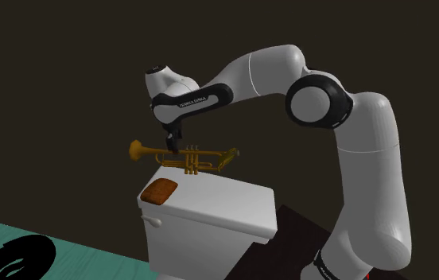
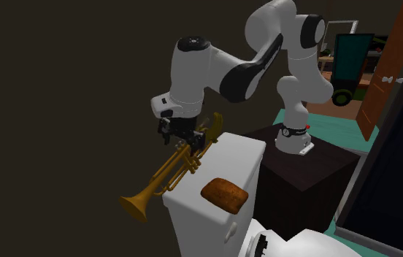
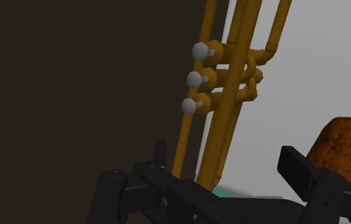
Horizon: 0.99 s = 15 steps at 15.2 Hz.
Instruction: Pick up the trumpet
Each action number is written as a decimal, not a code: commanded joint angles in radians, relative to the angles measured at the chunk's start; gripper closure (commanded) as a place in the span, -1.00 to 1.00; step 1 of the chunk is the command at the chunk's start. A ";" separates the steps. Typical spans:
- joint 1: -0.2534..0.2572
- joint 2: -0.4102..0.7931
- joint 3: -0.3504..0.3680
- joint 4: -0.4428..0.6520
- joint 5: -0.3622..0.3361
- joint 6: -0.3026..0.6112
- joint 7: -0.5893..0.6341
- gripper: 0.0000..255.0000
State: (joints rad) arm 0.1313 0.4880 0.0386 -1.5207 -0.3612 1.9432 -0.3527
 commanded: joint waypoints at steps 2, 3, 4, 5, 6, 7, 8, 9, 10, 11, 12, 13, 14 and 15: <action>-0.006 0.025 -0.006 -0.017 -0.007 0.033 0.009 -1.00; -0.006 0.030 -0.006 -0.023 -0.009 0.043 0.013 -1.00; -0.006 0.038 -0.007 -0.031 -0.012 0.059 0.018 -1.00; -0.007 0.038 -0.006 -0.031 -0.012 0.059 0.018 -1.00; -0.007 0.038 -0.006 -0.031 -0.012 0.059 0.019 -1.00; -0.005 0.034 -0.005 -0.036 -0.012 0.059 0.021 1.00; -0.004 0.040 -0.005 -0.027 -0.012 0.055 0.021 1.00; -0.005 0.040 -0.005 -0.027 -0.012 0.056 0.020 1.00; -0.005 0.040 -0.005 -0.027 -0.012 0.056 0.020 1.00; -0.005 0.040 -0.005 -0.027 -0.012 0.056 0.020 1.00; -0.005 0.040 -0.006 -0.027 -0.012 0.056 0.019 1.00; -0.006 0.039 -0.006 -0.029 -0.012 0.057 0.020 1.00; -0.005 0.040 -0.005 -0.028 -0.012 0.056 0.020 1.00; -0.005 0.039 -0.005 -0.029 -0.012 0.057 0.020 1.00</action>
State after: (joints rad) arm 0.1261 0.5259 0.0333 -1.5478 -0.3729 2.0006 -0.3323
